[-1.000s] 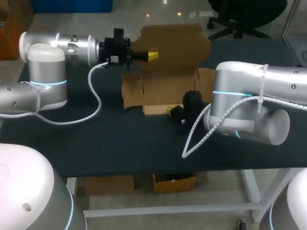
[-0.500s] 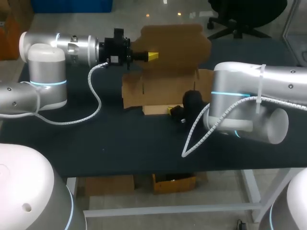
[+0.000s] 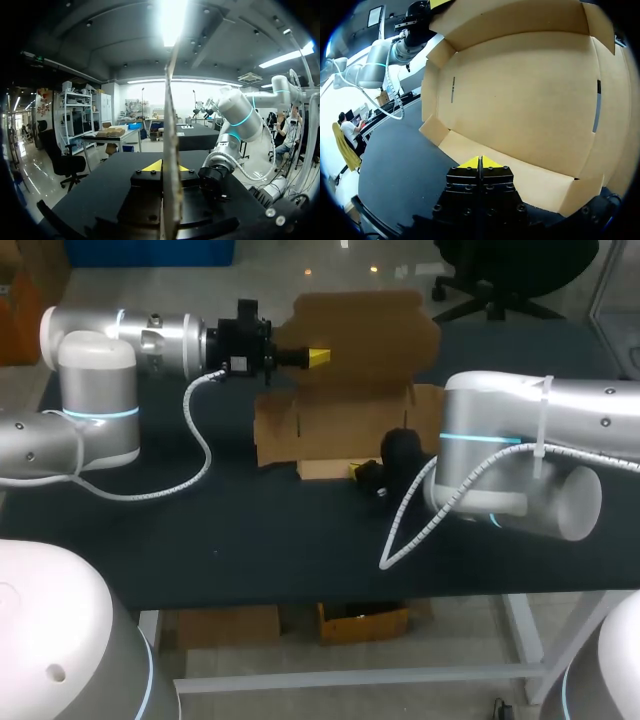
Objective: Assemble the packaging by folding the flat box into shape, placing the metal phone stand inside, and closing the box properly
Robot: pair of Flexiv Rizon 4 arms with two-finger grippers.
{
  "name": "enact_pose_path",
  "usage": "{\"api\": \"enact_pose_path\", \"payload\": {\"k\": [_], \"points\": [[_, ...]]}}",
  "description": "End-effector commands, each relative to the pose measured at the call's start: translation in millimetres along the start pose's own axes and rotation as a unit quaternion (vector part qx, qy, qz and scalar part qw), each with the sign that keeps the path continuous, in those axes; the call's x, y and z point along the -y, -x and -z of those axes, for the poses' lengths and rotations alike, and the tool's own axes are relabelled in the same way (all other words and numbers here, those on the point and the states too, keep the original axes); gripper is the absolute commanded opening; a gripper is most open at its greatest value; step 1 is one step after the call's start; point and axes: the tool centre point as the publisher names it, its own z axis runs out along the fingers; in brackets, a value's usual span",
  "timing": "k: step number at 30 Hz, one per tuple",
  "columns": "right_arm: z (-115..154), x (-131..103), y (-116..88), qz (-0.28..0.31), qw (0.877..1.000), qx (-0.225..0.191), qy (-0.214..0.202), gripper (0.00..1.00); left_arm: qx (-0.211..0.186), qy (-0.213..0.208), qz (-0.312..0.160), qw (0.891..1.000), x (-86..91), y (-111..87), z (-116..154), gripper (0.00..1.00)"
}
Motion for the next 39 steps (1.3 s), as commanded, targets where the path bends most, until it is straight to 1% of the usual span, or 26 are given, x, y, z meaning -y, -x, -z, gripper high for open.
{"api": "enact_pose_path", "payload": {"k": [1,6,15,18,32,39], "points": [[-5,5,0,0.000,1.000,0.002,0.001,0.00,0.000,-0.001,0.000,1.000,-1.3,-0.6,-1,0.00],[-5,5,0,0.000,1.000,0.002,0.001,0.00,0.000,-0.001,0.000,1.000,-1.3,-0.6,-1,0.00],[-5,5,0,0.000,1.000,0.002,0.001,0.00,0.004,0.000,-0.009,1.000,-0.3,-27.5,7,0.00],[-5,5,0,0.000,1.000,0.002,0.001,0.00,0.004,0.003,-0.011,1.000,-1.0,-33.3,8,0.00],[-5,5,0,0.000,1.000,0.002,0.001,0.00,-0.008,0.006,-0.006,1.000,-3.6,-55.6,7,0.00],[-5,5,0,0.000,1.000,0.002,0.001,0.00,-0.013,0.010,0.010,1.000,-9.7,-60.5,5,0.00]]}}
